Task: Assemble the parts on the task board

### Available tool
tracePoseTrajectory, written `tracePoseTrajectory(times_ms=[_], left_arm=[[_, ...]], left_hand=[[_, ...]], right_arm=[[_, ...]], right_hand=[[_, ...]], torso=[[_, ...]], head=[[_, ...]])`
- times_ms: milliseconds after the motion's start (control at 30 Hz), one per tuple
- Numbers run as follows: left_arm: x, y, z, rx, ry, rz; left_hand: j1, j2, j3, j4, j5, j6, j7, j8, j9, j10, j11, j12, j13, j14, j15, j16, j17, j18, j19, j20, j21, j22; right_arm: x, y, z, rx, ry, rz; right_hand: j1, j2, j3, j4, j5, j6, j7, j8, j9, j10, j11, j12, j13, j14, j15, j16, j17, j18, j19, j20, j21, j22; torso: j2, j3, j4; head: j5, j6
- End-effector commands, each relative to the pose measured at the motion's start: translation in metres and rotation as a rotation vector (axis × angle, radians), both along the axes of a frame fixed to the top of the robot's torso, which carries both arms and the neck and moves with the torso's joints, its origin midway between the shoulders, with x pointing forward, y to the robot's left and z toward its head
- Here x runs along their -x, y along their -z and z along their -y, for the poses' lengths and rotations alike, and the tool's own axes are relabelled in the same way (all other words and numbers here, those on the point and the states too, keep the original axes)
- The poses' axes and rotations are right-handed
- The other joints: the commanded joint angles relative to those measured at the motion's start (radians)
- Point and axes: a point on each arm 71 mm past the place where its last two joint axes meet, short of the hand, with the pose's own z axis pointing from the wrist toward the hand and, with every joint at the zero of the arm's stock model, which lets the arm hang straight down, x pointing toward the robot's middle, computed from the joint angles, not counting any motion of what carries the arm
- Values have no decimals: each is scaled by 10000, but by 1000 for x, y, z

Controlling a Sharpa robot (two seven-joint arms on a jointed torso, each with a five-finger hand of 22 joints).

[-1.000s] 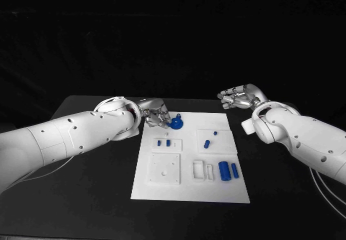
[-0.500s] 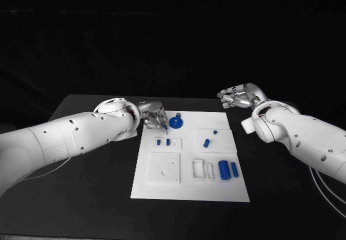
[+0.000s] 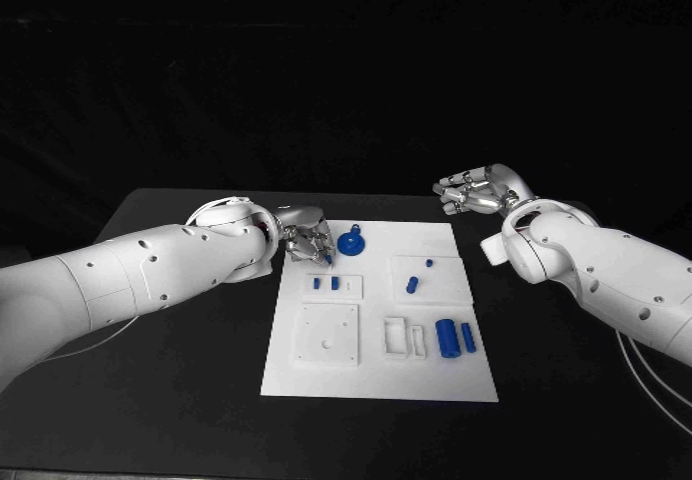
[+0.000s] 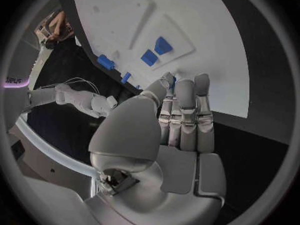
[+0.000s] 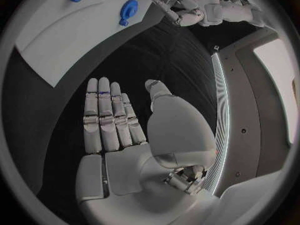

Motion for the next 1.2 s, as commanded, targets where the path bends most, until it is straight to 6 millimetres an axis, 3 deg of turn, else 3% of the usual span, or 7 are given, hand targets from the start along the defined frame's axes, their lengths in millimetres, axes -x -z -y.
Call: tracePoseTrajectory(times_ms=[33, 1200], left_arm=[[1, 2, 3, -123, 143, -168], [1, 14, 10, -727, 326, -395]], left_hand=[[29, 21, 0, -37, -23, 42, 23, 26, 7, 39, -5, -1, 11, -14, 3, -34, -6, 183, -64, 4, 50, 213], [113, 56, -107, -194, -64, 153, 7, 27, 9, 153, -36, 2, 14, -82, -12, -72, -36, 176, -212, -8, 215, 215]], right_arm=[[0, -1, -2, -12, -133, 94], [0, 0, -2, 0, -147, 20]], right_hand=[[-51, 25, -1, -40, 58, 13, 13, -36, -5, -23, -8, -50, -17, -57, 11, -45, -9, -64, -90, 1, -33, -14], [-59, 22, 14, -56, 57, 15, 13, -34, -4, -29, -5, -54, -16, -67, 13, -45, -10, -64, -97, 4, -35, -13]], torso=[[0, -1, 2], [0, -13, 12]], head=[[-6, -4], [-26, -46]])
